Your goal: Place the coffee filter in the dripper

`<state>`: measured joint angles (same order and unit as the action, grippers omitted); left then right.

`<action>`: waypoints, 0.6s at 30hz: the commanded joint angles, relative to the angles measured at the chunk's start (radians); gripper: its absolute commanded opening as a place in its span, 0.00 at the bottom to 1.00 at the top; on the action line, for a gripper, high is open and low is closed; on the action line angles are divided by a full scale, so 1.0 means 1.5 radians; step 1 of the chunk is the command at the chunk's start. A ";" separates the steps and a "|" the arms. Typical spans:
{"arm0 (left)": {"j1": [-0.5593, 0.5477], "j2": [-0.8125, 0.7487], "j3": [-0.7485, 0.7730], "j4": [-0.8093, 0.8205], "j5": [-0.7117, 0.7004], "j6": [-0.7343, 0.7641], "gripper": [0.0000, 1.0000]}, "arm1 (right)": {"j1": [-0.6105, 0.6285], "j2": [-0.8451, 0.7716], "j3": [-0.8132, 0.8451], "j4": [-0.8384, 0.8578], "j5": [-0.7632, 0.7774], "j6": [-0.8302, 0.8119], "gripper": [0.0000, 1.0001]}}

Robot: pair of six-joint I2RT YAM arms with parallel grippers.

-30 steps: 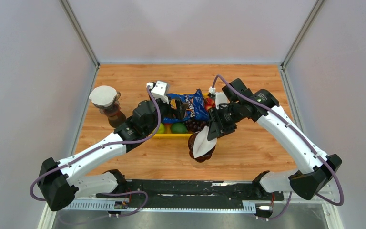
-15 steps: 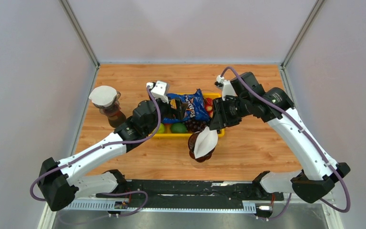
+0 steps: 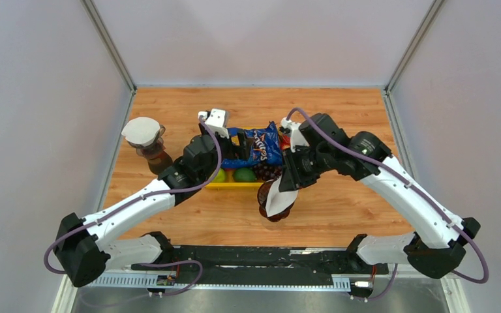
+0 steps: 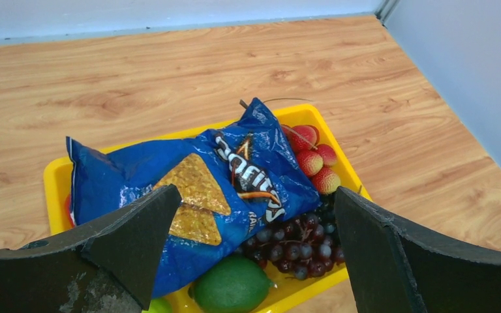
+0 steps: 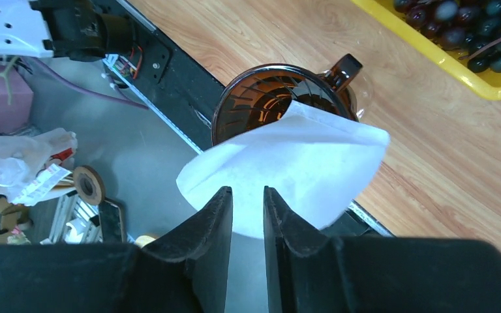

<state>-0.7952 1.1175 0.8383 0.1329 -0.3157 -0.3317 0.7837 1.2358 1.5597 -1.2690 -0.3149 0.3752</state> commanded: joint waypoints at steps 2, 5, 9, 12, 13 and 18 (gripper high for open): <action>0.017 0.015 0.010 0.003 -0.018 -0.029 1.00 | 0.067 0.026 0.003 0.031 0.112 0.061 0.26; 0.031 0.023 0.010 -0.002 -0.014 -0.040 1.00 | 0.094 0.041 -0.001 0.032 0.160 0.068 0.24; 0.047 0.024 0.009 -0.006 -0.004 -0.050 1.00 | 0.112 0.054 -0.012 0.032 0.191 0.069 0.23; 0.051 0.020 0.006 -0.006 -0.003 -0.051 1.00 | 0.123 0.063 -0.017 0.031 0.210 0.065 0.23; 0.054 0.019 0.004 -0.005 -0.005 -0.052 1.00 | 0.126 0.066 -0.020 0.031 0.228 0.063 0.23; 0.071 0.007 -0.002 -0.011 -0.016 -0.057 1.00 | 0.140 0.073 -0.052 0.048 0.273 0.055 0.25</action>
<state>-0.7097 1.1545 0.8383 0.1150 -0.3252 -0.3965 0.9783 1.3415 1.5146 -1.2327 0.0090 0.4442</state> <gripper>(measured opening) 0.998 0.239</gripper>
